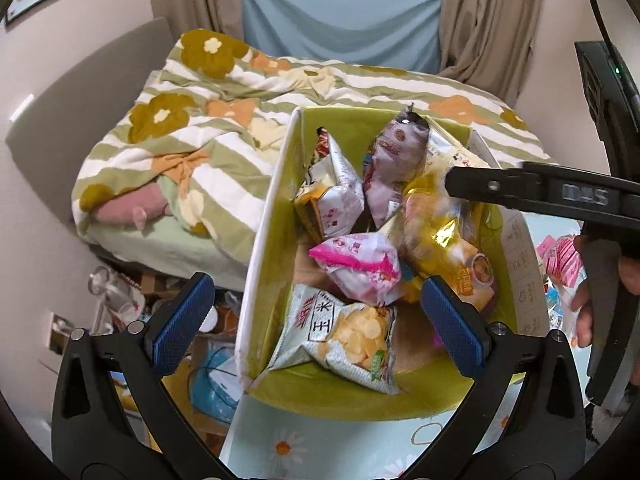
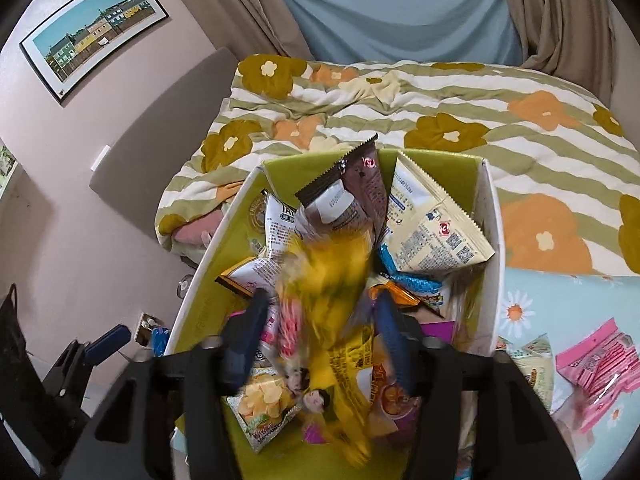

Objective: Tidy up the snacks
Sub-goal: 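Withdraw both grippers from the box toward the remaining snacks on the tray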

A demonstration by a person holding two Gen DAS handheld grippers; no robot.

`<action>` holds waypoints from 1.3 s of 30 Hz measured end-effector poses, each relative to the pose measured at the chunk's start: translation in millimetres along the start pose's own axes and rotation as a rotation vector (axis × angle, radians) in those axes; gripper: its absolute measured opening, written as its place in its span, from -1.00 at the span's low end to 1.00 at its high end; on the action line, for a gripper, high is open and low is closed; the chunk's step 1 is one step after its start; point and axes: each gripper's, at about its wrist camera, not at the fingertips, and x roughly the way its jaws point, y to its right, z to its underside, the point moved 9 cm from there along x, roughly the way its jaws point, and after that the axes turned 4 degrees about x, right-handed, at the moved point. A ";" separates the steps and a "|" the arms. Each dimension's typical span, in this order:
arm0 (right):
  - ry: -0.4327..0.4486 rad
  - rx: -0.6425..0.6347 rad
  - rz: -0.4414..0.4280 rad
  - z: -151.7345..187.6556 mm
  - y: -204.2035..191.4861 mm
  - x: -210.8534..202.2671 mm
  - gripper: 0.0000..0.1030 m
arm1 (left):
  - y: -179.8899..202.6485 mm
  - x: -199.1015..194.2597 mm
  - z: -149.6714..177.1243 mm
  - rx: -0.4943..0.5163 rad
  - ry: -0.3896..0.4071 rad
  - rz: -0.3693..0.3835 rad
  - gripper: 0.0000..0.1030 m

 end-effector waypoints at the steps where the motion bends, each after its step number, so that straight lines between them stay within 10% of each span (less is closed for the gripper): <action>1: -0.007 0.000 -0.005 1.6 0.4 0.0 0.95 | -0.1 -1.6 1.6 -0.005 0.000 0.001 1.00; 19: 0.102 -0.053 -0.074 12.7 3.9 -85.0 0.99 | 30.9 -36.6 -1.1 0.005 0.014 0.090 1.00; 39: 0.304 0.084 0.259 33.5 153.9 -227.2 0.99 | 218.6 -53.2 11.2 0.365 0.066 0.254 1.00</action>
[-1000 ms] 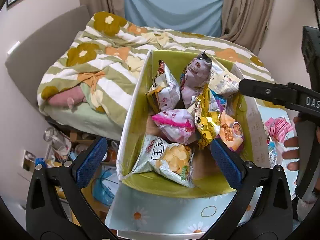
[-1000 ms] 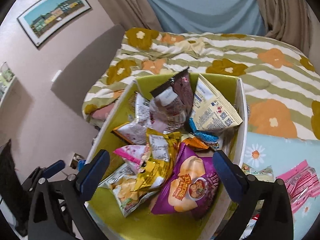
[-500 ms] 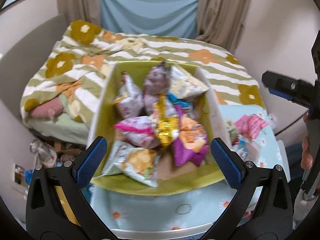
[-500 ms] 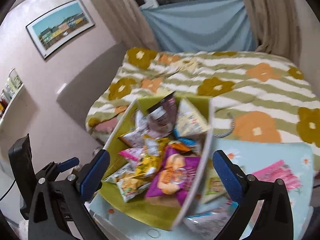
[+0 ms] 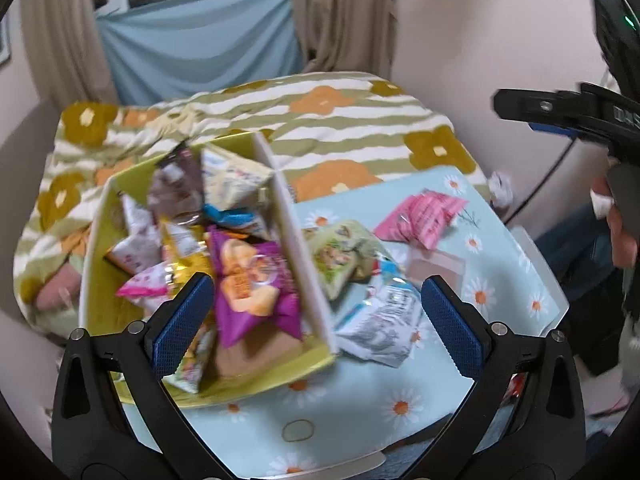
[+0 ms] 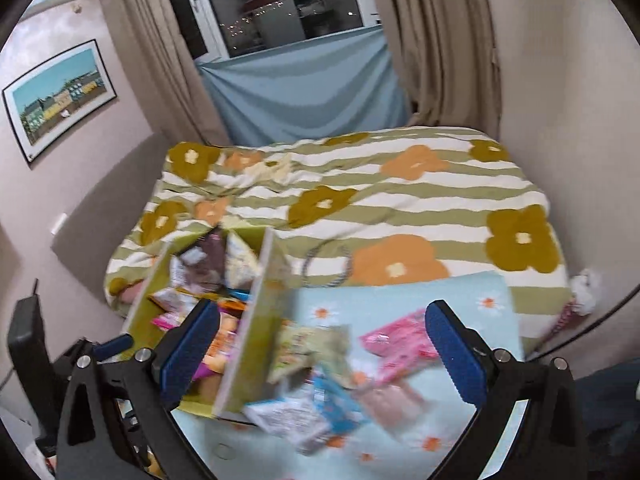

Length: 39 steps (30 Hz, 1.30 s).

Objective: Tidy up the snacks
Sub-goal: 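Withdraw both grippers from the box toward the remaining snacks on the tray, then grasp the blue-white printed bag with the left gripper while the right grasps the pink wrapped cake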

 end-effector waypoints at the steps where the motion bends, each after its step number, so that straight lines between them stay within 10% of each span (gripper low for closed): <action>1: -0.011 -0.007 0.006 3.4 9.1 2.3 0.99 | 7.5 2.2 1.6 0.017 -0.006 -0.009 1.00; 12: -0.141 -0.176 -0.104 65.3 76.3 26.6 0.99 | 100.0 59.8 27.1 0.238 -0.066 -0.189 1.00; 25: -0.289 -0.220 -0.195 134.2 117.7 98.6 0.99 | 120.7 142.7 58.1 0.420 -0.265 -0.299 0.96; 39: -0.310 -0.277 -0.290 150.0 110.5 116.9 0.99 | 113.6 161.4 71.2 0.413 -0.374 -0.312 0.31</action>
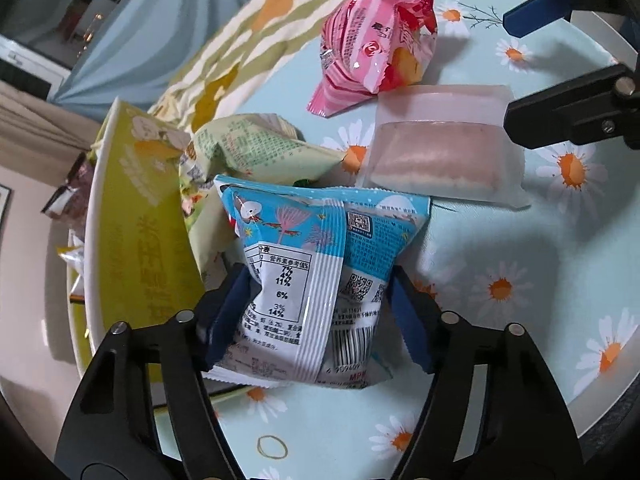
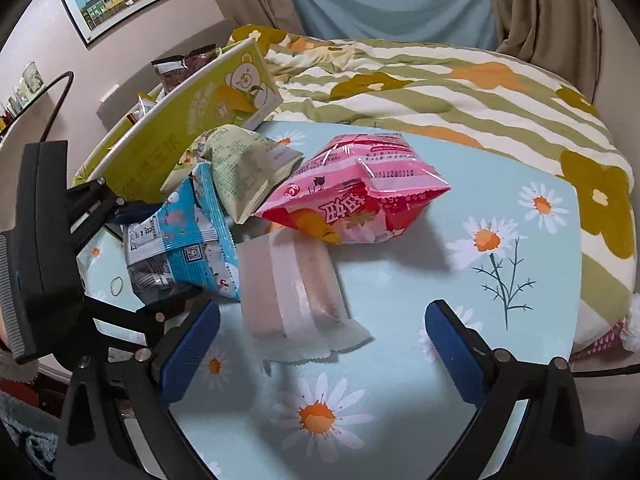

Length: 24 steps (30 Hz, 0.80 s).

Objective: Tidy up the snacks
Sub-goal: 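Grasp the blue-white printed bag with the left gripper while the right grasps the pink wrapped cake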

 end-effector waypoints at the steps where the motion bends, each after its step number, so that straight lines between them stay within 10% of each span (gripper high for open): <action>1: -0.003 -0.007 0.001 0.6 -0.4 0.9 0.99 | 0.0 -1.2 0.8 -0.006 -0.002 0.003 0.26; 24: -0.077 -0.227 0.015 8.1 -21.6 43.9 0.82 | 9.2 -23.0 40.3 -0.197 -0.060 0.040 0.09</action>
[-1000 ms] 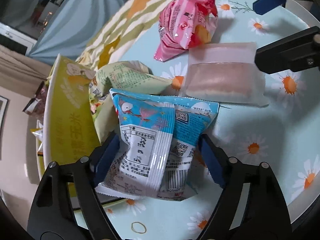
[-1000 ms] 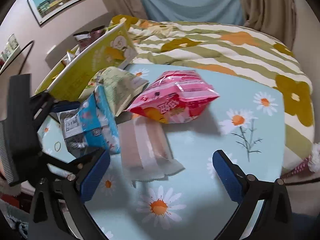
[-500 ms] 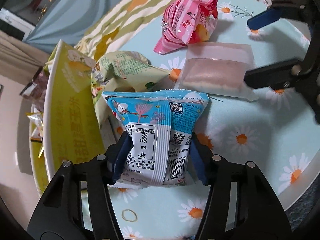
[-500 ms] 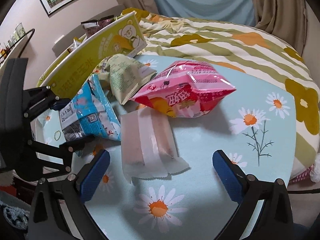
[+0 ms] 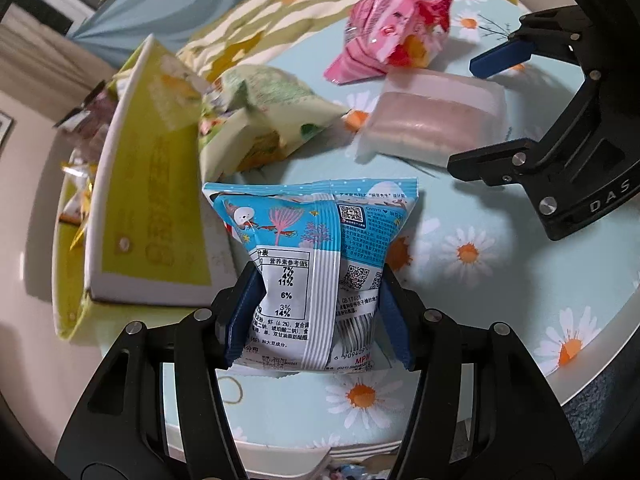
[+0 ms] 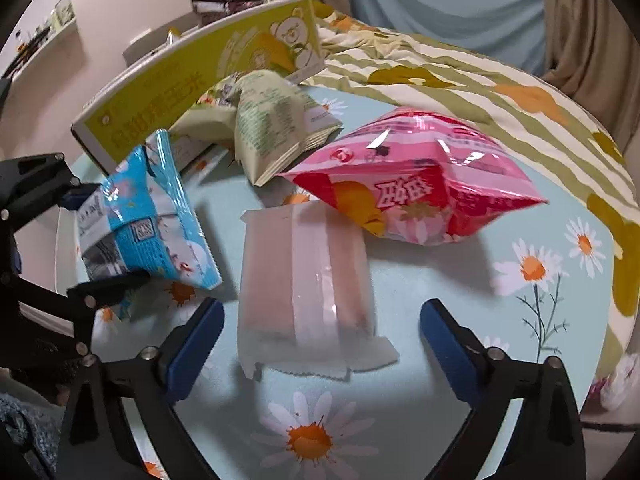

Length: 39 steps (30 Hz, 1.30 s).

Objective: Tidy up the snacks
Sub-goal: 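Grasp the blue-white printed bag with the left gripper while the right grasps the pink wrapped cake, then carry both items over the yellow box and release them inside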

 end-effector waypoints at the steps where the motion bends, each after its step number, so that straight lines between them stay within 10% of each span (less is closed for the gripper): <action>1: -0.003 -0.012 0.001 -0.2 -1.4 1.4 0.79 | -0.5 -0.4 2.4 -0.010 -0.005 0.000 0.09; 13: -0.003 -0.102 0.026 -15.4 -13.5 22.2 0.15 | -15.5 0.3 16.0 -0.108 -0.027 0.008 0.09; 28: 0.035 -0.052 -0.045 -12.9 -33.6 -32.8 0.12 | -25.5 -61.3 10.2 -0.203 0.084 0.013 0.09; 39: 0.197 -0.075 -0.013 -70.6 -67.2 -115.9 0.12 | -80.3 -134.1 -0.2 -0.338 0.268 -0.037 0.09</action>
